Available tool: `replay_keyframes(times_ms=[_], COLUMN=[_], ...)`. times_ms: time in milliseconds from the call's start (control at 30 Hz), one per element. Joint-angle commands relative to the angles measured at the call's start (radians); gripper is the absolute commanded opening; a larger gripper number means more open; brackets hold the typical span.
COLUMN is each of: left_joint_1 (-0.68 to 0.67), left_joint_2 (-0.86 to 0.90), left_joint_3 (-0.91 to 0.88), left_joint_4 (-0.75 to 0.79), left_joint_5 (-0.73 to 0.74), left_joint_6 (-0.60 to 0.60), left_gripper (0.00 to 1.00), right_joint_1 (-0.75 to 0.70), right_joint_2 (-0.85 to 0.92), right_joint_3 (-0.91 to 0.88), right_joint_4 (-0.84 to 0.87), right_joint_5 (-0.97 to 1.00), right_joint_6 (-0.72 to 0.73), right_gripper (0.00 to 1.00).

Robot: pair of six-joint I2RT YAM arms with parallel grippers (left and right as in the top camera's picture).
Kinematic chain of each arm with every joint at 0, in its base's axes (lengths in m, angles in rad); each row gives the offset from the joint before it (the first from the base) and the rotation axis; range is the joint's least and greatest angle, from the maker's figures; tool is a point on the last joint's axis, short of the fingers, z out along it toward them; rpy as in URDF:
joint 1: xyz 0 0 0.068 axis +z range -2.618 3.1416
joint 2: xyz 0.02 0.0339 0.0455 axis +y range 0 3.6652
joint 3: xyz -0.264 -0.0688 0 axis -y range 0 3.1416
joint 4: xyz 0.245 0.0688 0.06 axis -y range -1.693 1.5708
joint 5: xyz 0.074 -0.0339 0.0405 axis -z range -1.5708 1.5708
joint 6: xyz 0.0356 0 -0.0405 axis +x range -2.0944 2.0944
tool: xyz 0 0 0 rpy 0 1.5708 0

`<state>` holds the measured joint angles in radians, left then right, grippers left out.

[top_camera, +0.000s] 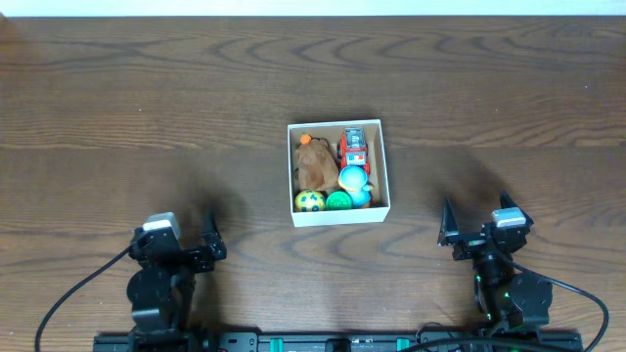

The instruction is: Pack container

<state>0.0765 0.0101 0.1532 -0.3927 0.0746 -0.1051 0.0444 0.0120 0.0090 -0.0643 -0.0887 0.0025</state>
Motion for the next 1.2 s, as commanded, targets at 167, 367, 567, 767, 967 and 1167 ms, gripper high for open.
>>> replay_keyframes(times_ms=[167, 367, 567, 767, 967, 1167], left_joint_1=[-0.006, -0.006, -0.006, -0.011, -0.011, -0.011], left_joint_2=[-0.008, -0.008, -0.008, -0.008, -0.007, -0.006], left_joint_3=[-0.040, -0.082, -0.150, -0.149, -0.149, -0.149], left_joint_4=[0.014, 0.234, 0.386, 0.327, 0.327, 0.327], left_joint_5=[-0.016, -0.037, -0.035, -0.037, -0.037, -0.037], left_joint_6=[0.000, -0.001, -0.043, -0.043, -0.043, -0.043], left_gripper=[0.98, 0.98, 0.98, 0.98, 0.98, 0.98], right_joint_1=[0.009, 0.009, 0.009, 0.009, 0.009, 0.009], right_joint_2=[-0.007, -0.007, -0.007, -0.007, -0.007, -0.007], right_joint_3=[-0.003, -0.003, -0.003, -0.003, -0.003, -0.003], right_joint_4=[-0.003, -0.003, -0.003, -0.003, -0.003, -0.003], right_joint_5=[0.010, 0.010, 0.010, 0.010, 0.010, 0.010], right_joint_6=[-0.015, -0.015, -0.015, -0.015, -0.015, -0.015], right_gripper=[0.99, 0.99, 0.99, 0.99, 0.99, 0.99])
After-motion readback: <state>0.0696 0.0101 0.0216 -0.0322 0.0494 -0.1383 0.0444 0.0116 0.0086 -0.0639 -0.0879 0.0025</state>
